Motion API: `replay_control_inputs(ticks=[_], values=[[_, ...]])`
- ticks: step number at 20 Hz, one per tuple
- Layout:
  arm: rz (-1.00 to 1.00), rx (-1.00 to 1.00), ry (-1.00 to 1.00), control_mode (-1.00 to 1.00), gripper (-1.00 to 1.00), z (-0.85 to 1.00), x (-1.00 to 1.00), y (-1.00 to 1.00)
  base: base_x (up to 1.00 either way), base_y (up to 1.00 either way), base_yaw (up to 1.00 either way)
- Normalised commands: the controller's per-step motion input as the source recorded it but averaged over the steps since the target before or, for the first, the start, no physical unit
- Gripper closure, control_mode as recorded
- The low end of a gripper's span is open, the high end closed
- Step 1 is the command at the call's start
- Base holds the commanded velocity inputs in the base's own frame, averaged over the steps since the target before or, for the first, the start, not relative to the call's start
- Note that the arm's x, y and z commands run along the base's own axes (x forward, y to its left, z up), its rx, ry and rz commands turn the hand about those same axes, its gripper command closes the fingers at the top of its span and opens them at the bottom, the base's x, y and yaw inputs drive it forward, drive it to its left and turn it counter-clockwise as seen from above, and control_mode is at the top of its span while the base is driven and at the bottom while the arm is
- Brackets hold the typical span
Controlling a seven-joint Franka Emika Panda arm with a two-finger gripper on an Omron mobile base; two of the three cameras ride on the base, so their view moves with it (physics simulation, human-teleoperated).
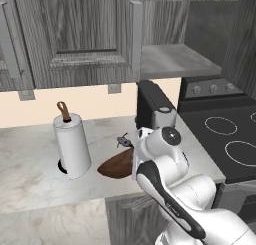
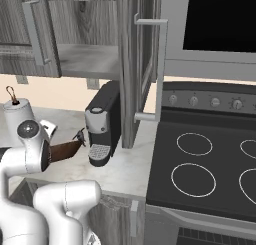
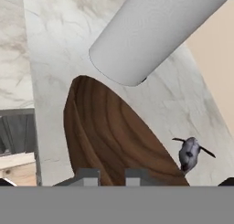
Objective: Retrieve the bowl from the cabinet, then place the raw meat into the bowl to avoid contamination.
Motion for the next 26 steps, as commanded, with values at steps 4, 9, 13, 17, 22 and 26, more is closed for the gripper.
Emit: replay_control_inputs(ticks=[4, 9, 13, 17, 22, 26], values=[[-0.06, -0.03, 0.0, -1.0, 1.0, -0.57, 0.19, -0.04, 0.0, 0.0, 0.0], [-0.06, 0.0, 0.0, -1.0, 1.0, -0.51, 0.11, 0.0, 0.0, 0.0, 0.0], [-0.06, 0.0, 0.0, -1.0, 1.0, -0.5, 0.08, -0.01, 0.0, 0.0, 0.0], [-0.07, 0.0, 0.05, -1.0, 1.0, -0.57, 0.13, -0.12, 0.0, 0.0, 0.0], [-0.06, 0.0, 0.08, -1.0, 1.0, -0.65, 0.21, -0.21, 0.0, 0.0, 0.0], [-0.05, 0.0, 0.11, -1.0, 1.0, -0.73, 0.31, -0.32, 0.0, 0.0, 0.0]])
